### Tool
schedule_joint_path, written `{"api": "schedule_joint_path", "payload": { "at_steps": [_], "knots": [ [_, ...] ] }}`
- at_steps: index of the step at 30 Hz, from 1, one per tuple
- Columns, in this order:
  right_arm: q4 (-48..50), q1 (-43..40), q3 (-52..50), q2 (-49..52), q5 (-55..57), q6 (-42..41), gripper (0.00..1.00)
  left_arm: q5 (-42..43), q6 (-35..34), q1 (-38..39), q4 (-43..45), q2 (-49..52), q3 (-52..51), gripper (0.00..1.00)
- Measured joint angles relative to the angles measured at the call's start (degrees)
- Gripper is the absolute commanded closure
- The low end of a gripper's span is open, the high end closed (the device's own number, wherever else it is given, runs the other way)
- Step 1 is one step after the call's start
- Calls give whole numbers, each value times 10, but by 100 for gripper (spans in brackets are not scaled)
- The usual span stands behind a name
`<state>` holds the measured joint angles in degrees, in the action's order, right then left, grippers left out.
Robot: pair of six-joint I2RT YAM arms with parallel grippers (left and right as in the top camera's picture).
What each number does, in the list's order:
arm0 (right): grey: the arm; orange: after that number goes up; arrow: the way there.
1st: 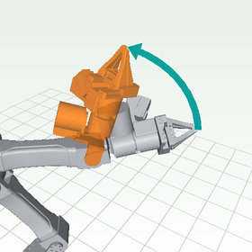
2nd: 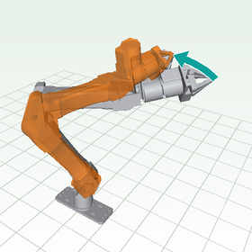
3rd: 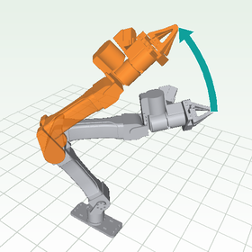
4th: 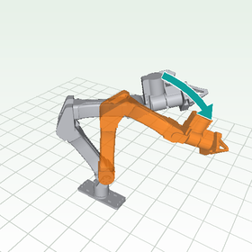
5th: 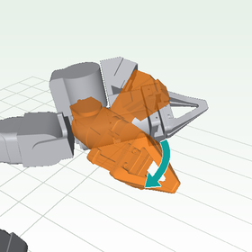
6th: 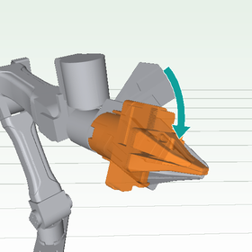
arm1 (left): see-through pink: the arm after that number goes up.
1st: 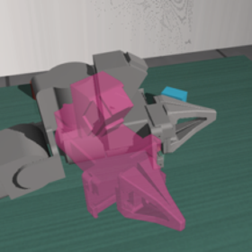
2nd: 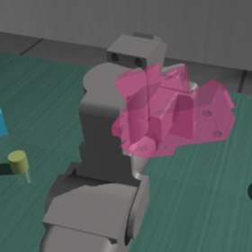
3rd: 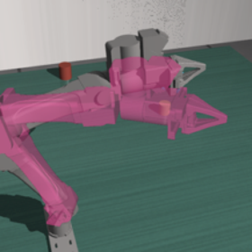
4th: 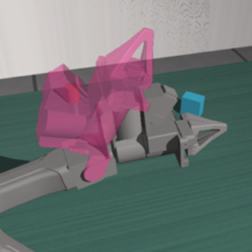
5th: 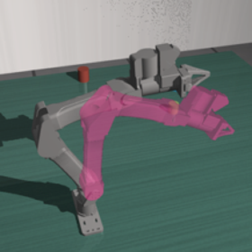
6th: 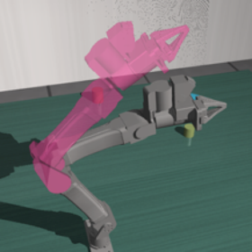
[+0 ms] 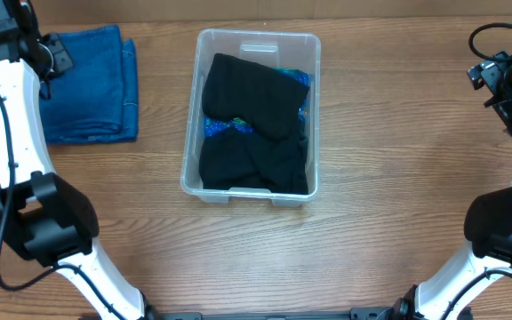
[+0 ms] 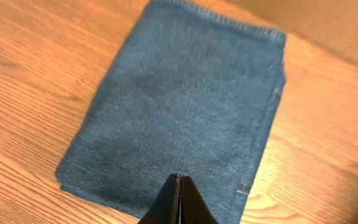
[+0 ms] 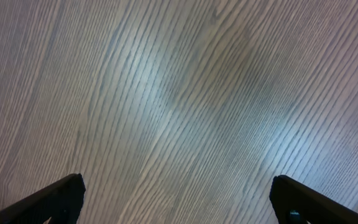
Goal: Pack container
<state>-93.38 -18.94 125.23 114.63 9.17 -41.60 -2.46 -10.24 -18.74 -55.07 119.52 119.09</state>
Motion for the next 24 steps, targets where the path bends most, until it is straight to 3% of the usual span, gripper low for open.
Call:
{"api": "schedule_joint_path", "payload": {
  "at_steps": [7,16,24],
  "knots": [
    [0,0,0,0,0,0,0,-4,2,0,-57,137,-11,96],
    [0,0,0,0,0,0,0,-3,2,0,-164,141,-25,96],
    [2,0,0,0,0,0,0,16,-1,0,-181,141,-82,96]
  ]
}}
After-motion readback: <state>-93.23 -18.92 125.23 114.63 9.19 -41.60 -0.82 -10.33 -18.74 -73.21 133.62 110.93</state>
